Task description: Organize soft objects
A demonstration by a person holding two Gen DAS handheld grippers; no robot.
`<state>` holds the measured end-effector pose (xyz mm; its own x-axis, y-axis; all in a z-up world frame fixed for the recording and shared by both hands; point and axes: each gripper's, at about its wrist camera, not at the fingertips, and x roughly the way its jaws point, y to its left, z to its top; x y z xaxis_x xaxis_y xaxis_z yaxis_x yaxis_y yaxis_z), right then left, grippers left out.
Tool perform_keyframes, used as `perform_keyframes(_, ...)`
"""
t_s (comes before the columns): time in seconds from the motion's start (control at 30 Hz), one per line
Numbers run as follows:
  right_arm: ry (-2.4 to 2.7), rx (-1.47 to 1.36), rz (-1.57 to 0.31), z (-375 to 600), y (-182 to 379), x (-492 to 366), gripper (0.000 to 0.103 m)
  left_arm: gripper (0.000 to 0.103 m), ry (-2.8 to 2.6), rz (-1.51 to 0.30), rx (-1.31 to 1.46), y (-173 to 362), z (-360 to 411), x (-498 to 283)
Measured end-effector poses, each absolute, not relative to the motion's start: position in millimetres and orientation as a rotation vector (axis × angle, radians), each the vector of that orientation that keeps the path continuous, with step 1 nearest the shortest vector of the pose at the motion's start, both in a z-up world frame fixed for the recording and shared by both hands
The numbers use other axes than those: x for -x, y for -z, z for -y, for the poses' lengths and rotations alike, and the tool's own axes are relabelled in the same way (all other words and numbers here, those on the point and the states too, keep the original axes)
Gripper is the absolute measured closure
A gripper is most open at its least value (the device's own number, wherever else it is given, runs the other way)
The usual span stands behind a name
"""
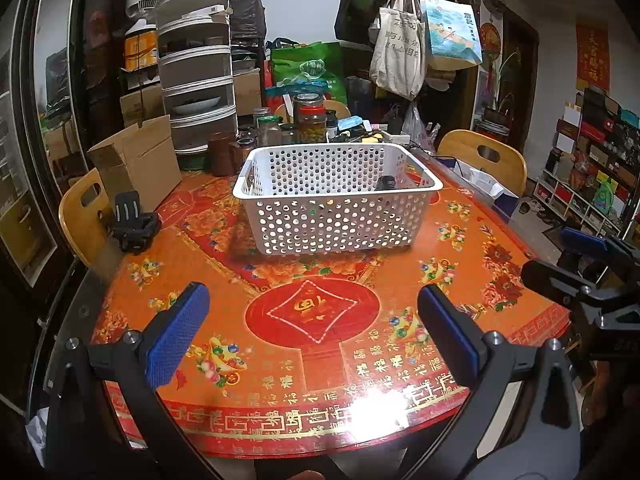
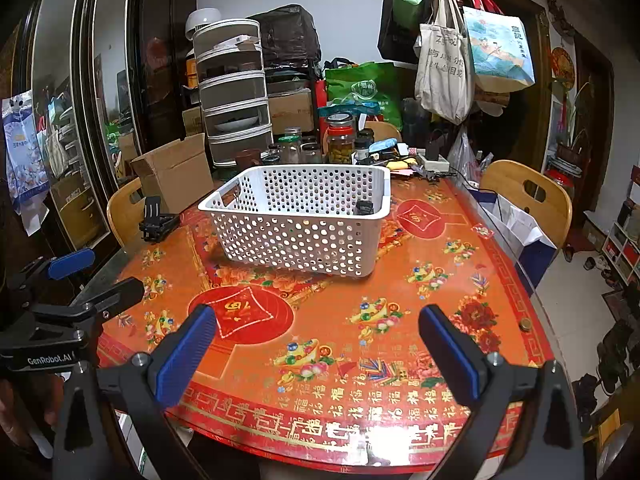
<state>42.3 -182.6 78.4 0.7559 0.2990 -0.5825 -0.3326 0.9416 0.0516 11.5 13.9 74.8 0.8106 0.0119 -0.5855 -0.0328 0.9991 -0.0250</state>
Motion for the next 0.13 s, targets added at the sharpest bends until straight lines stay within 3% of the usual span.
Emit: perform_keyframes(0.13,-0.345,0.056,-0.626,182.8,-78.4,-42.4,0.002,0.0,-0.019,-0.624,0.036,-76.0,-14.6,-9.8)
